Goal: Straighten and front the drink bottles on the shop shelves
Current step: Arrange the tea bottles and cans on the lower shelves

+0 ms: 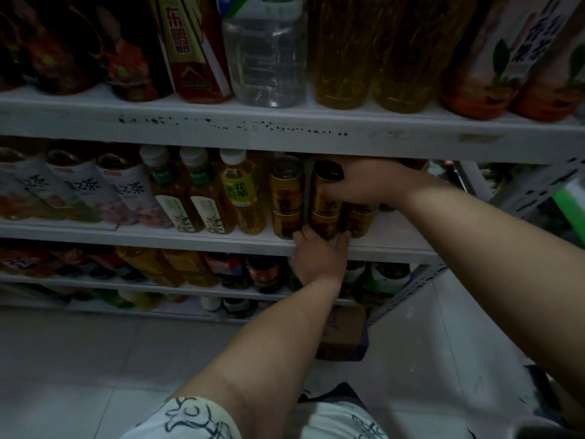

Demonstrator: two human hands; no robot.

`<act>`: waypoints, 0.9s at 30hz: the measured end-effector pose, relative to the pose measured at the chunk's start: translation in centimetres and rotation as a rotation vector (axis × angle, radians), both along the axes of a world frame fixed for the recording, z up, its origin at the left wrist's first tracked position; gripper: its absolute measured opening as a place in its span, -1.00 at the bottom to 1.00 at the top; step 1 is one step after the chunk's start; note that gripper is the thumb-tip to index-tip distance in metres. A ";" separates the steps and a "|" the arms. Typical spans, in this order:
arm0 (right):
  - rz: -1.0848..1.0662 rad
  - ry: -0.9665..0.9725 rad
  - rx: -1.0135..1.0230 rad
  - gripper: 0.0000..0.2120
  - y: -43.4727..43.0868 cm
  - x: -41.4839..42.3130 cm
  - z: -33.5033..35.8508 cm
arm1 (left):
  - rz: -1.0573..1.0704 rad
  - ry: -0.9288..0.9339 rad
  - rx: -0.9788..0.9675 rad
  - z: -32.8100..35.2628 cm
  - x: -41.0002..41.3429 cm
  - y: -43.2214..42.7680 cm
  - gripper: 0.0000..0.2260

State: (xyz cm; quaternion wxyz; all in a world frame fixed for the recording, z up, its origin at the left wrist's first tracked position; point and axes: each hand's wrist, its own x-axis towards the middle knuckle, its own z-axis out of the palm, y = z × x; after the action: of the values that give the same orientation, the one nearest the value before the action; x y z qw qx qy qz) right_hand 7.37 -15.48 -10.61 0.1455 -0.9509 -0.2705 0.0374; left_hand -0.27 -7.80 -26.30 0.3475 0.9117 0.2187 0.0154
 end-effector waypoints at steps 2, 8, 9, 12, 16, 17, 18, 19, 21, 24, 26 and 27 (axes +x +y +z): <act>-0.004 0.009 0.006 -0.45 0.0 0.0 0.0 | 0.042 0.011 -0.059 0.1 0.2 -0.2 -0.28; -0.043 0.002 -0.038 -0.37 0.1 0.1 0.2 | 0.138 -0.032 -0.133 -0.1 0.5 -0.2 -0.44; -0.041 0.009 -0.040 -0.36 0.1 0.2 0.3 | 0.139 -0.036 -0.129 -0.1 0.5 -0.2 -0.46; -0.043 0.022 -0.036 -0.34 0.0 0.0 0.3 | 0.110 -0.045 -0.095 -0.3 0.4 -0.1 -0.51; -0.060 0.048 -0.025 -0.34 0.1 -0.1 0.4 | 0.078 -0.058 -0.051 -0.4 0.3 0.0 -0.54; -0.062 0.051 -0.026 -0.35 0.1 -0.1 0.4 | 0.070 -0.058 -0.039 -0.4 0.3 0.0 -0.52; -0.063 0.053 -0.029 -0.35 0.1 0.0 0.4 | 0.061 -0.057 -0.030 -0.4 0.3 0.0 -0.51; -0.064 0.055 -0.033 -0.35 0.1 0.0 0.4 | 0.053 -0.056 -0.023 -0.4 0.2 0.0 -0.49; -0.065 0.050 -0.032 -0.32 0.2 0.0 0.4 | 0.038 -0.049 -0.011 -0.3 0.1 -0.1 -0.47; -0.064 0.037 -0.019 -0.30 0.0 0.0 0.4 | 0.026 -0.037 0.012 -0.2 0.1 -0.3 -0.46; -0.069 0.054 -0.019 -0.30 -0.1 0.1 0.4 | -0.004 -0.014 0.052 -0.1 0.1 -0.1 -0.41; -0.071 0.063 -0.018 -0.30 -0.2 0.1 0.4 | -0.026 -0.005 0.075 -0.2 0.0 0.0 -0.40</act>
State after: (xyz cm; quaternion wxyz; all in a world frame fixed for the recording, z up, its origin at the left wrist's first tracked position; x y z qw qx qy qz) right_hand 7.47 -15.63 -10.25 0.1465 -0.9596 -0.2315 0.0647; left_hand -0.24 -7.83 -26.45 0.3137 0.9268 0.2054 0.0214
